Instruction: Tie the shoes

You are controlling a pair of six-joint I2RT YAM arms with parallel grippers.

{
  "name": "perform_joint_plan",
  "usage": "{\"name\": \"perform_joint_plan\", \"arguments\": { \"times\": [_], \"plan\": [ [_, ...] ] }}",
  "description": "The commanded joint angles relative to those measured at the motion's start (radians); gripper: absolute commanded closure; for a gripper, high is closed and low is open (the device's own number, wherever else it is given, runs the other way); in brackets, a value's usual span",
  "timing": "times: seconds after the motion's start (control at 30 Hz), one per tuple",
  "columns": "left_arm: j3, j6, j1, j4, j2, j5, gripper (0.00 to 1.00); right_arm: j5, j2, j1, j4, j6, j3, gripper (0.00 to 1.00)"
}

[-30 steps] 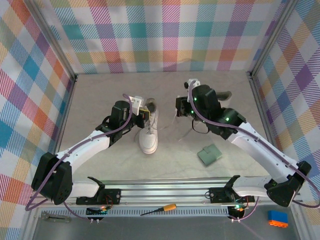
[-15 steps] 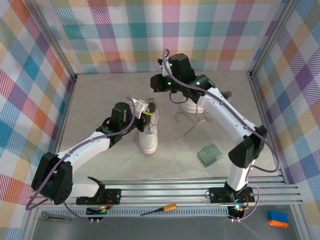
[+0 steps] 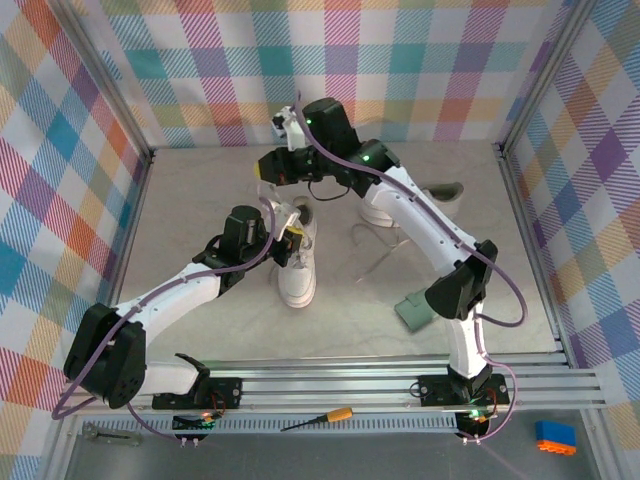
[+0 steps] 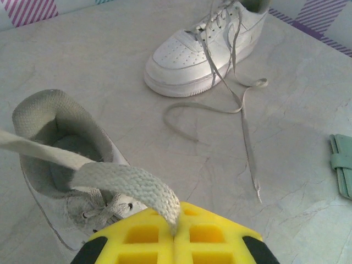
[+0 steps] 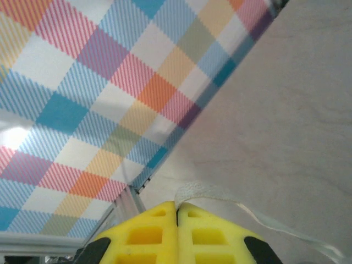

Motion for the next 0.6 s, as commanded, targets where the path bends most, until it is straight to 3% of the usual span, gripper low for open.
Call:
{"name": "perform_joint_plan", "arguments": {
  "times": [0.0,0.3,0.47,0.57],
  "plan": [
    [0.018,0.047,-0.015,-0.018,0.018,0.029,1.00,-0.063,0.061,0.007,-0.055,0.022,0.073,1.00],
    [0.025,0.061,-0.029,-0.037,0.030,0.019,1.00,-0.123,0.165,0.020,-0.117,0.038,0.198,0.96],
    [0.030,0.063,-0.033,-0.046,0.037,0.022,1.00,-0.122,0.177,0.026,-0.134,0.033,0.221,0.73],
    [0.032,0.063,-0.033,-0.045,0.038,0.022,1.00,-0.097,0.169,0.026,-0.142,0.025,0.222,0.67]
  ]
}}
